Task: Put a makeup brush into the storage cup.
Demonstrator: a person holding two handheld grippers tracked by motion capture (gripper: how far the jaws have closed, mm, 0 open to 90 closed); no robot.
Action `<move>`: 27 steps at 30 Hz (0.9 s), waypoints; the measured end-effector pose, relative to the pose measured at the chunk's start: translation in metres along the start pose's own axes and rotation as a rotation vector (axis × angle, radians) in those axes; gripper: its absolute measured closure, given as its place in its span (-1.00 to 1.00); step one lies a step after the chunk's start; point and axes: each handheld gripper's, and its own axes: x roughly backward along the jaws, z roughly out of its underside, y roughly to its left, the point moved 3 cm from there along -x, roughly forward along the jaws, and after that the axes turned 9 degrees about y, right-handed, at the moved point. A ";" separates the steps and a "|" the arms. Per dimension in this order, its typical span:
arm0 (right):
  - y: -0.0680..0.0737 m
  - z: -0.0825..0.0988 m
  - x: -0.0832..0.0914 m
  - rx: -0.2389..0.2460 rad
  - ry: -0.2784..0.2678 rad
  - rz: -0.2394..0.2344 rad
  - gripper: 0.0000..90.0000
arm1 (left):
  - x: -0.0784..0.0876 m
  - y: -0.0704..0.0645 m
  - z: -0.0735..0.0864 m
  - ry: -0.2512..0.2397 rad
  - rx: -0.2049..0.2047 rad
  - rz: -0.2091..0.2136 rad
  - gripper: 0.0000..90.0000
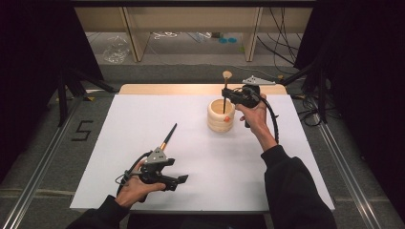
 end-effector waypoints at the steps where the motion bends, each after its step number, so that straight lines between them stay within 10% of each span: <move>1: -0.001 0.001 -0.001 0.010 -0.002 0.005 0.84 | 0.000 0.000 0.000 0.001 0.000 0.001 -0.59; 19: 0.000 0.010 -0.010 0.008 0.038 0.011 0.81 | 0.001 0.001 0.000 -0.004 -0.007 0.000 -0.58; 27: 0.001 0.018 -0.016 -0.034 0.140 0.065 -0.12 | 0.001 0.000 0.000 -0.001 -0.008 0.012 -0.58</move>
